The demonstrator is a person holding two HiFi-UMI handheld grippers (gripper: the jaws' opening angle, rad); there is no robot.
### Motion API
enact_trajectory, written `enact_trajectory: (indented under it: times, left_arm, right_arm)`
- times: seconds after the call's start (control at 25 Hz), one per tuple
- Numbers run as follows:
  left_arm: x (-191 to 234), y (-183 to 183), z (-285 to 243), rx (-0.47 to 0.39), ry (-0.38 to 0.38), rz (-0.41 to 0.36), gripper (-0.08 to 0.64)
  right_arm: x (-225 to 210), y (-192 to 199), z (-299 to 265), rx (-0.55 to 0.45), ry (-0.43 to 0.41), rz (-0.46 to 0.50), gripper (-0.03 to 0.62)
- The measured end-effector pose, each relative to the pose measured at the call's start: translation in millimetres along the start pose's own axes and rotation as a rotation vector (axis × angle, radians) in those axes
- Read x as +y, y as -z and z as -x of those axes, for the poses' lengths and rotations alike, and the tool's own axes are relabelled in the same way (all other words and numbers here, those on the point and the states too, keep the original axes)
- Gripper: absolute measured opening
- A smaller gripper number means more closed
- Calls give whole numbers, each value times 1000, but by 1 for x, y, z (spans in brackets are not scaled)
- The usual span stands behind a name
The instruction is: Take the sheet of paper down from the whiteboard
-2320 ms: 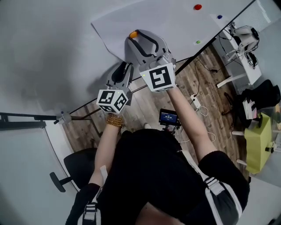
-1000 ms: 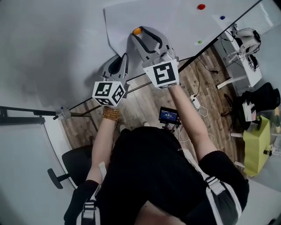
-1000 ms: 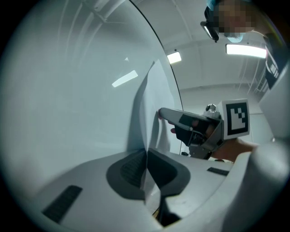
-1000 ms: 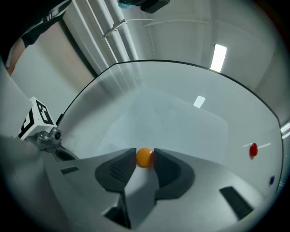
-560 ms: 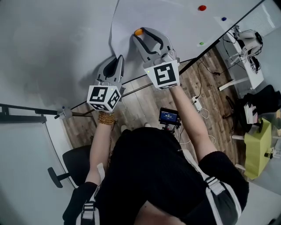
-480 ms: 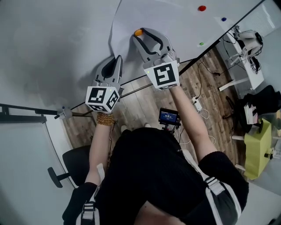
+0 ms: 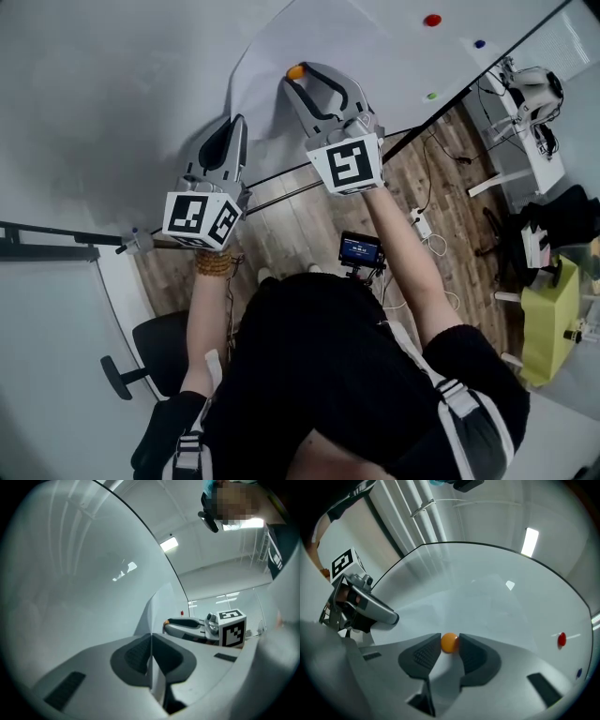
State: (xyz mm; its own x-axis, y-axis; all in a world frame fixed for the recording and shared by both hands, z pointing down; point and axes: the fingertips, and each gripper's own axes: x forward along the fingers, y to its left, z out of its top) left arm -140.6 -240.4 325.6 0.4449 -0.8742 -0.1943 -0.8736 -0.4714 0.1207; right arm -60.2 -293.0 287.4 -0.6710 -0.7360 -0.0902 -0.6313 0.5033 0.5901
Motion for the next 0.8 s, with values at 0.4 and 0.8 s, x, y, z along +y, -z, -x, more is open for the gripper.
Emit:
enact_trajectory:
  times: [0.4, 0.8]
  left_arm:
    - [6, -12, 1, -32, -11, 63, 12]
    - [10, -12, -2, -35, -24, 61, 11]
  right_arm:
    - [2, 2, 1, 17, -3, 33, 118]
    - [1, 0, 1, -11, -34, 14, 117]
